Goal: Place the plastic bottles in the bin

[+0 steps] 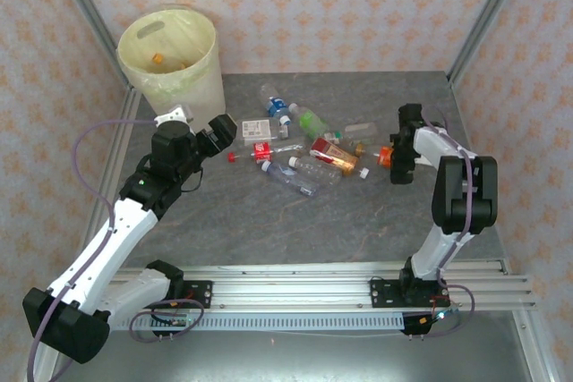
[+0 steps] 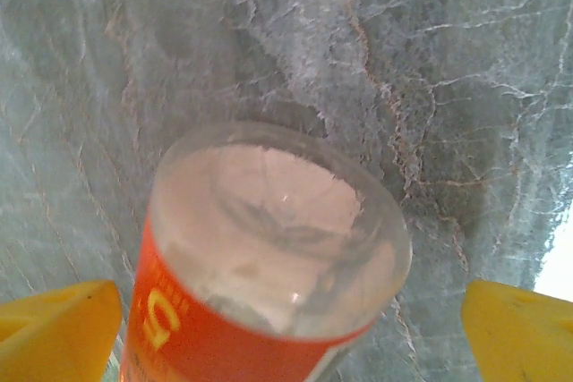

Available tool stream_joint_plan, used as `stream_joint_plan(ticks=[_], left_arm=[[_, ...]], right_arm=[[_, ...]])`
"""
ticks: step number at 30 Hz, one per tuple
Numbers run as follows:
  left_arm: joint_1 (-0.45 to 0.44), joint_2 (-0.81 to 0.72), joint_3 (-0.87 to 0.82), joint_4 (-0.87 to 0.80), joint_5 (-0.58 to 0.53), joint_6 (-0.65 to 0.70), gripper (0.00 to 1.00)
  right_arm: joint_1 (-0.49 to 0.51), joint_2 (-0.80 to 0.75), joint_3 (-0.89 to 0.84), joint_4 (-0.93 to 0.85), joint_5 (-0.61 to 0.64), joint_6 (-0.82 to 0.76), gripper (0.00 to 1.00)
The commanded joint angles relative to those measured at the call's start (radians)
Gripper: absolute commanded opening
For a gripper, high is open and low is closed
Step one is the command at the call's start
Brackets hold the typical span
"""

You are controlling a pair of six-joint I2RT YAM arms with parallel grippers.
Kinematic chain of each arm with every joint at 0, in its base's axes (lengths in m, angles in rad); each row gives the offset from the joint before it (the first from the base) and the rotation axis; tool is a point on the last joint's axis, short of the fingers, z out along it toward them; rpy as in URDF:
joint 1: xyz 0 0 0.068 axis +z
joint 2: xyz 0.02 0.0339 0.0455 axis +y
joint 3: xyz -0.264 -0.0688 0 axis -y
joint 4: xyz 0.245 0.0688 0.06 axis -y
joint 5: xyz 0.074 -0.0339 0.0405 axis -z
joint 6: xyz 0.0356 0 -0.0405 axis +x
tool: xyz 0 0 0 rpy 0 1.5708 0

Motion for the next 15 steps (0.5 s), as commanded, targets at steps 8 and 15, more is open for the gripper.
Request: stream_joint_plan(ticks=[8, 15], left_arm=[[-0.001, -0.029, -0.017, -0.046, -0.052, 0.024, 1.00], [-0.002, -0.033, -0.027, -0.041, -0.052, 0.024, 1.00]], right_arm=[[-0.009, 0.059, 0.006, 0.055, 0.042, 0.074, 0.87], [-0.011, 0.043, -0.034, 0.117, 0.020, 0.123, 0.72]])
